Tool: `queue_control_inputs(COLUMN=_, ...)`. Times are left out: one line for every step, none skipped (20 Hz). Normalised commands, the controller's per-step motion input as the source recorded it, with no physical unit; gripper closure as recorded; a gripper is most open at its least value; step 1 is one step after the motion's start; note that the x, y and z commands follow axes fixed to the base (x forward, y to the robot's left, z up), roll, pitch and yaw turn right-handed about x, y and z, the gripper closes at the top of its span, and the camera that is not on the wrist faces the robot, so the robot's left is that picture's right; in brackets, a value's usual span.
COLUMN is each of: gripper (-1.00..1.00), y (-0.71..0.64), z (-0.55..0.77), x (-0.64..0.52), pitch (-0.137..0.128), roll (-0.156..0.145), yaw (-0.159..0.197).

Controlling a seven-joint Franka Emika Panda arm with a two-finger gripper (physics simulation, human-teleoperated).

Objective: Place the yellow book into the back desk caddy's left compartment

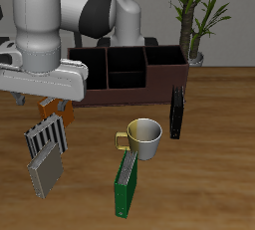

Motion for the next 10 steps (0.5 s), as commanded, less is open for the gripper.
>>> queue_control_inputs(gripper=-1.00, y=-0.21, z=-0.14, x=0.12, pitch=-0.016, roll=0.043, yaw=-0.013)
queue_control_inputs(gripper=-1.00, y=-0.58, z=-0.44, x=0.50, pitch=0.042, roll=0.049, yaw=0.000)
queue_control_inputs(gripper=-1.00, y=0.10, z=0.00, x=-0.11, pitch=0.000, roll=0.000, yaw=0.000)
queue_control_inputs(gripper=-1.00, y=-0.08, z=-0.16, x=0.10, pitch=-0.019, roll=0.034, yaw=0.020)
queue_control_inputs(gripper=-1.00, y=-0.12, z=-0.26, x=0.17, pitch=0.017, roll=0.089, yaw=0.017)
queue_control_inputs(gripper=-1.00, y=-0.39, z=-0.45, x=0.30, pitch=-0.029, roll=0.110, yaw=-0.068)
queue_control_inputs(gripper=-1.00, y=0.05, z=0.00, x=-0.05, pitch=0.000, roll=0.000, yaw=0.000)
queue_control_inputs(gripper=-1.00, y=-0.15, z=-0.21, x=0.07, pitch=-0.009, roll=-0.005, yaw=0.003)
queue_control_inputs(gripper=-1.00, y=0.01, z=-0.12, x=-0.02, pitch=-0.016, roll=0.009, yaw=0.020)
queue_control_inputs(gripper=-1.00, y=-0.09, z=-0.21, x=0.04, pitch=-0.021, roll=0.074, yaw=-0.028)
